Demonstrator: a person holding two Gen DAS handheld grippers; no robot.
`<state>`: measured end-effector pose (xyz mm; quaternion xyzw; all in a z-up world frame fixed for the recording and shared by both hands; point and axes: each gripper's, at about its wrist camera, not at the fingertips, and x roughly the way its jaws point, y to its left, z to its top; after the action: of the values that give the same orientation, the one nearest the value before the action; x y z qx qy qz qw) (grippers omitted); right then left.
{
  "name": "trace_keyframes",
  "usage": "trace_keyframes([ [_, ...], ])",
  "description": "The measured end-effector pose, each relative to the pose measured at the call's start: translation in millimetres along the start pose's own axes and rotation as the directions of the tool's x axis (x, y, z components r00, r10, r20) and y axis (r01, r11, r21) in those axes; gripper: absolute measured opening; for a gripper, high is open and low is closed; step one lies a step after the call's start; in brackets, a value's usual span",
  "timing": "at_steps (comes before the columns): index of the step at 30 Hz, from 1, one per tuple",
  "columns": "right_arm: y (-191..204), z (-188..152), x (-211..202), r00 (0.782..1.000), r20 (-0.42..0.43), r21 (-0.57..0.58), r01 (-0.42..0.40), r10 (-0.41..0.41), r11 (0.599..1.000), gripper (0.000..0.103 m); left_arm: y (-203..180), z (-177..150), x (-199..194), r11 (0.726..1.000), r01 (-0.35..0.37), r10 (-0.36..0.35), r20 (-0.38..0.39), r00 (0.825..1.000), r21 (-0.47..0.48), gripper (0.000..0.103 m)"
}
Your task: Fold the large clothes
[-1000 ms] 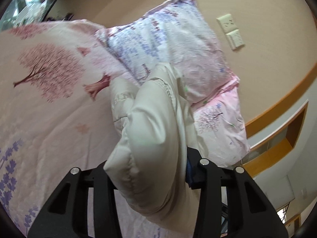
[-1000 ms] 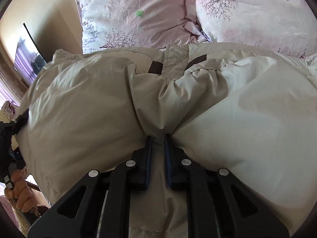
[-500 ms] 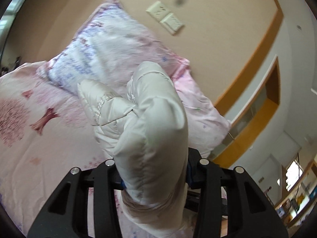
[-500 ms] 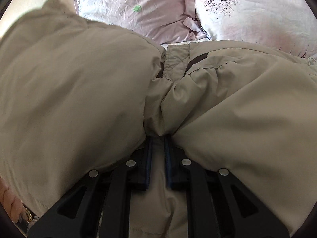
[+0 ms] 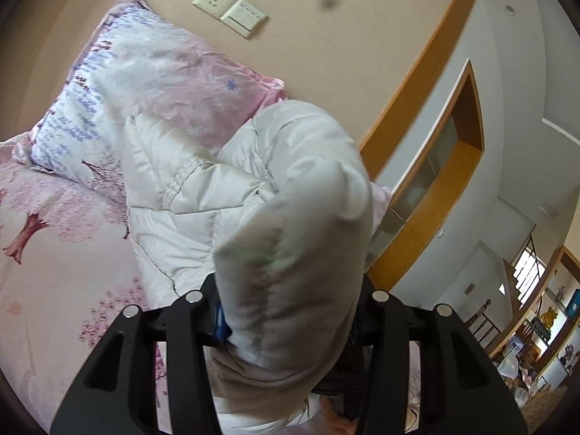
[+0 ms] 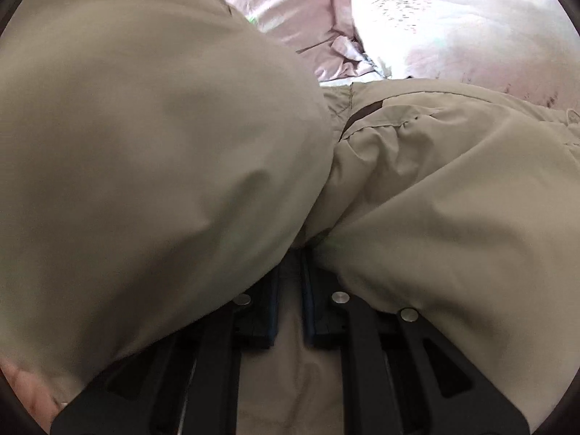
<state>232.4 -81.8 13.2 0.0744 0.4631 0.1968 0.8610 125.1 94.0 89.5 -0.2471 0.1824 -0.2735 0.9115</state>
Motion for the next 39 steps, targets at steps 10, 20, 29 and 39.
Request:
trace_keyframes([
  [10, -30.3, 7.2, -35.0, 0.995, 0.078, 0.057, 0.063, -0.067, 0.996, 0.013, -15.3, -2.7, 15.1, 0.999, 0.036, -0.035, -0.021, 0.999, 0.019, 0.049],
  [20, -54.4, 5.5, -49.9, 0.995, 0.095, 0.08, -0.051, 0.043, 0.995, 0.011, -41.1, -11.2, 30.3, 0.996, 0.07, -0.068, -0.045, 0.997, 0.058, 0.05],
  [29, -133.3, -17.7, -118.5, 0.964, 0.256, 0.266, 0.004, -0.075, 0.964, 0.013, -82.3, -26.2, 66.4, 0.983, 0.13, -0.117, -0.101, 0.988, 0.128, 0.05],
  [39, -194.0, -39.7, -159.4, 0.924, 0.32, 0.402, 0.066, -0.207, 0.913, 0.023, -141.8, -67.9, 151.7, 0.953, 0.182, -0.112, -0.277, 0.954, 0.244, 0.049],
])
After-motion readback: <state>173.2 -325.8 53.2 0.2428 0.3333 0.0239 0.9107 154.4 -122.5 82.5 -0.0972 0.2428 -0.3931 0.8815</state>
